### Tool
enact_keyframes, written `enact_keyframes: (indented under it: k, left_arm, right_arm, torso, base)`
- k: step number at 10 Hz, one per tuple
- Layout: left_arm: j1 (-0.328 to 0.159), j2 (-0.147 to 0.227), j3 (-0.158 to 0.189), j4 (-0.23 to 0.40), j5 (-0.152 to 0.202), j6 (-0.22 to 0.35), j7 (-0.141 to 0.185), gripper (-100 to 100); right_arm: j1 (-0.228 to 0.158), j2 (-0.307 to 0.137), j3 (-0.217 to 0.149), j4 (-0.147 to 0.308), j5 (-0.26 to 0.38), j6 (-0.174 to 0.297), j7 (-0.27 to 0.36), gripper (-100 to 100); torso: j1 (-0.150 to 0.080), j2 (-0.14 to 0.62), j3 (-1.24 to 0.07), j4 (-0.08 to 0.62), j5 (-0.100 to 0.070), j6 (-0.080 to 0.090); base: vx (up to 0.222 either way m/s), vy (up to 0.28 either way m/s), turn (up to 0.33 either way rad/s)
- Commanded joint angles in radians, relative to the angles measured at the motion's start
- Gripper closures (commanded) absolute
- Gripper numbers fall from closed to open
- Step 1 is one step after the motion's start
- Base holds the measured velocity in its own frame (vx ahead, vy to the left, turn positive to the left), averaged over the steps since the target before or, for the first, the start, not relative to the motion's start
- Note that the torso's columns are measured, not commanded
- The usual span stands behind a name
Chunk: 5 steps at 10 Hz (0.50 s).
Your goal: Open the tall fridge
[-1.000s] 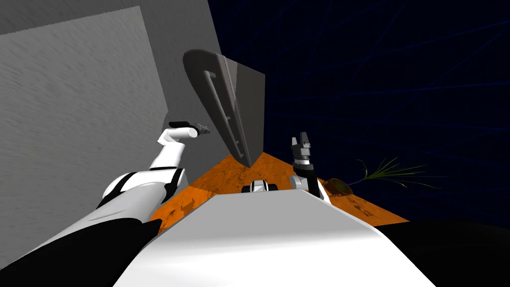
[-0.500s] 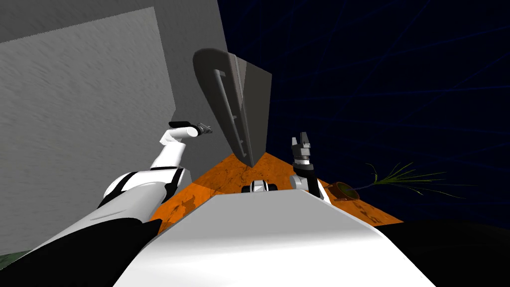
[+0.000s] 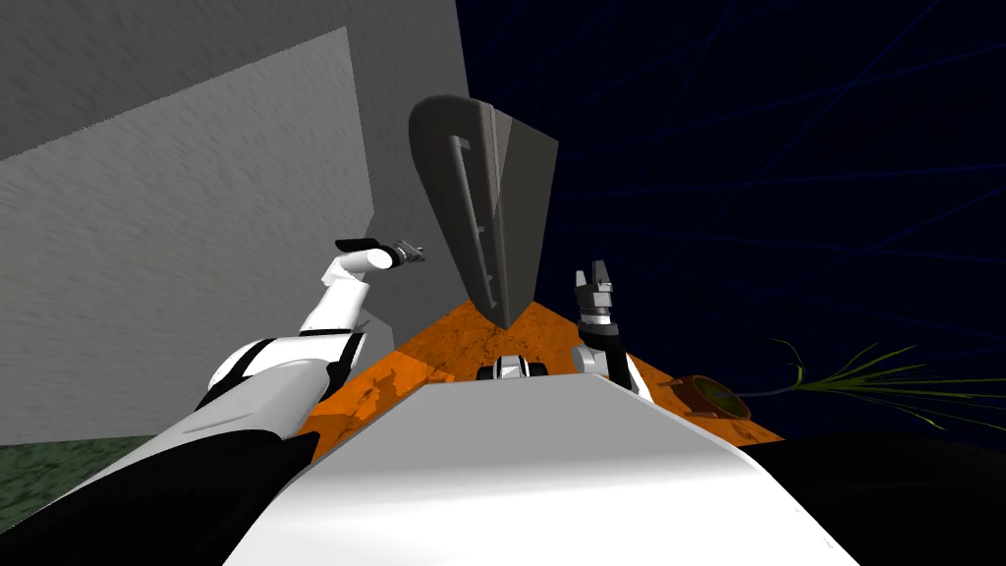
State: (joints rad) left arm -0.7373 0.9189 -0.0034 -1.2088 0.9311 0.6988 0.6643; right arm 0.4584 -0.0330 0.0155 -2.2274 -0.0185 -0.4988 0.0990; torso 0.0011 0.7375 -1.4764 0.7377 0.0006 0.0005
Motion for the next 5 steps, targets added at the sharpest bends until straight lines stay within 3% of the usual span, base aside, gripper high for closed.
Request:
enact_keyframes:
  k: [1,3,4,5]
  left_arm:
    - [-0.008,-0.002,-0.004,0.014,0.062,-0.006,-0.048,100]
    - [-0.008,-0.005,-0.014,-0.001,0.133,-0.008,-0.122,100]
    - [-0.008,-0.005,-0.014,-0.001,0.155,-0.008,-0.123,100]
    - [-0.008,-0.009,-0.024,-0.016,0.187,-0.01,-0.166,100]
  right_arm:
    - [0.0,0.0,0.0,0.0,0.0,0.0,0.0,0]
    - [0.0,0.0,0.0,0.0,0.0,0.0,0.0,0]
    - [0.0,0.0,0.0,0.0,0.0,0.0,0.0,0]
    - [0.0,0.0,0.0,0.0,0.0,0.0,0.0,0]
  torso:
    - [-0.005,0.0,0.0,0.0,-0.002,0.001]
    - [-0.001,0.001,0.001,0.001,-0.001,-0.002]
    - [0.002,0.001,0.001,0.0,0.0,0.0]
    - [0.0,0.001,0.0,0.0,0.0,0.0]
  base:
    - [0.01,0.006,-0.027]
    - [0.019,0.078,0.202]
    - [0.01,0.07,-0.029]
    - [0.034,0.126,0.215]
